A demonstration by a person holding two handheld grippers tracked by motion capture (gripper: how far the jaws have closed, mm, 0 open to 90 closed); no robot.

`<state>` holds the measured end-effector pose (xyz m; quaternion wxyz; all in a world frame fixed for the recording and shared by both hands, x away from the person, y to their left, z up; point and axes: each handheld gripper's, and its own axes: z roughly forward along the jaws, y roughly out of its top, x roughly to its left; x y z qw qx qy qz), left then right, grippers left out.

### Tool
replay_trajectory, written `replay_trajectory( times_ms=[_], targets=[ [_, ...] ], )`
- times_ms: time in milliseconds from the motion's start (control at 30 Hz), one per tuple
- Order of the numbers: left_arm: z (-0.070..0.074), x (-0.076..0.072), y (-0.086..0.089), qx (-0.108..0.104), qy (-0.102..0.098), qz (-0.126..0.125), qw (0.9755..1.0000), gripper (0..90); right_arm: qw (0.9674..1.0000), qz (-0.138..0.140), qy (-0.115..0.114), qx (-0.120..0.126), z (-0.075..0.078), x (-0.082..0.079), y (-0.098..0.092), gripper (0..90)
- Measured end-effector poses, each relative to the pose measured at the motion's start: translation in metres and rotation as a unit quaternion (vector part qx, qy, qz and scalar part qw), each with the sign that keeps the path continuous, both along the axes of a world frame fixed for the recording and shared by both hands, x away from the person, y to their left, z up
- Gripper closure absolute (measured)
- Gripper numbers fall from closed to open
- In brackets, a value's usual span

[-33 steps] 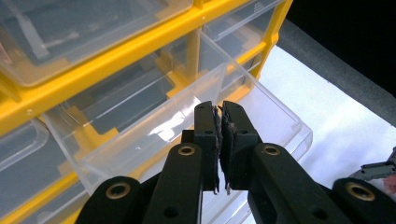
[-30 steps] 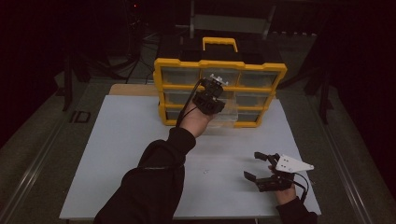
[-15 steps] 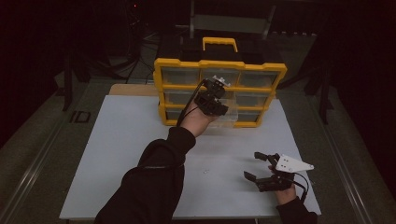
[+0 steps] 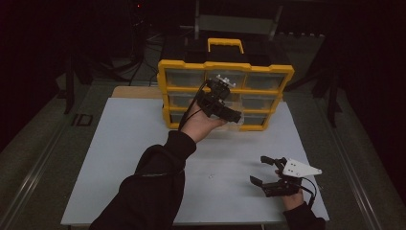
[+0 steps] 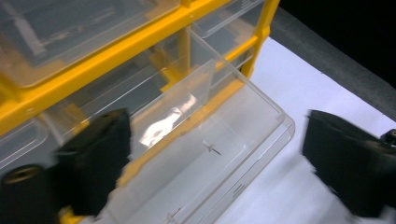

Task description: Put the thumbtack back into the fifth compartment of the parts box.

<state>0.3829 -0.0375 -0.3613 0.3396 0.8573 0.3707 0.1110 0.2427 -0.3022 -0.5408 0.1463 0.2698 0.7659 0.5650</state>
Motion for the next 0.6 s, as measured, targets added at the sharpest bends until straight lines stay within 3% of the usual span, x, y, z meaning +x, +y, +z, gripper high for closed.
replay_trajectory(
  times_ms=[100, 400, 600],
  targets=[
    [0.001, -0.003, 0.004, -0.002, 0.004, -0.008, 1.0, 0.7, 1.0, 0.001, 0.002, 0.0, -0.001, 0.0, 0.0, 13.6],
    [0.005, -0.017, 0.022, -0.02, 0.0, -0.018, 0.9996, 0.0, 1.0, 0.0, 0.003, -0.001, -0.001, 0.0, 0.001, 13.6],
    [0.004, -0.033, 0.03, -0.019, -0.003, -0.027, 0.9995, 0.0, 1.0, 0.001, 0.002, -0.001, 0.0, 0.0, 0.001, 13.7]
  ],
)
